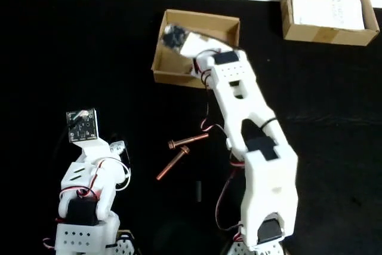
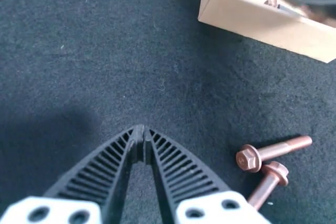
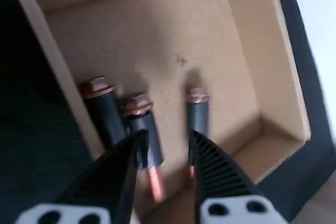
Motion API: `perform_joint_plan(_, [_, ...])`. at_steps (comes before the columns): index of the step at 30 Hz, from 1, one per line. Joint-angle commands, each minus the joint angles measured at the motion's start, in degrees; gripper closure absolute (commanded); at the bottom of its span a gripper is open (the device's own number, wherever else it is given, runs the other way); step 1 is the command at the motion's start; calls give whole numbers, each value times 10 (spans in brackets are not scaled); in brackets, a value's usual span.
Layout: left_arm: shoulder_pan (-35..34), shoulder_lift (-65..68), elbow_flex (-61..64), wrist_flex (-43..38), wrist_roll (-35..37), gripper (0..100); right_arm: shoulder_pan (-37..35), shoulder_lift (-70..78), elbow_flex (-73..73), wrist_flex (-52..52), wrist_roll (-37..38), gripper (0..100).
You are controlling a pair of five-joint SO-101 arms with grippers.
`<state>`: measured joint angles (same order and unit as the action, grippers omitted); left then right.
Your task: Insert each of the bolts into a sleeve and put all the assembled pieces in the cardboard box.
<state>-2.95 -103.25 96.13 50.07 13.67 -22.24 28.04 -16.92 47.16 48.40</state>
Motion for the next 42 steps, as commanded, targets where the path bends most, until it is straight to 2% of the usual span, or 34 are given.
perform_joint_plan(1, [-3, -5, 10, -3, -3, 973, -5, -129, -36, 104, -106, 916])
perform_joint_plan(4, [-3, -5, 10, -3, -3, 973, -2, -214, -35, 234, -209, 918])
perform_joint_plan(12, [-4, -3, 10, -4, -3, 972, 3, -415, -35, 509, -549, 918])
perform_joint_plan(16, [-4, 19, 12, -6, 0, 973, 39, -495, 20, 538, -648, 918])
perform_joint_plan(18, [-4, 52, 14, -12, 0, 973, 65, -548, 91, 537, -674, 918])
perform_joint_plan(24, [-1, 167, 15, -119, 0, 973, 113, -707, 362, 525, -686, 919])
perform_joint_plan(30, [-1, 257, 15, -203, -2, 973, 178, -847, 620, 437, -690, 920])
perform_joint_plan(34, [-1, 284, 15, -230, -3, 973, 276, -930, 712, 308, -690, 991])
perform_joint_plan(36, [0, 286, 15, -231, -4, 973, 300, -953, 772, 266, -692, 988])
perform_joint_plan(42, [15, 286, 8, -227, -46, 973, 342, -971, 798, 259, -719, 991])
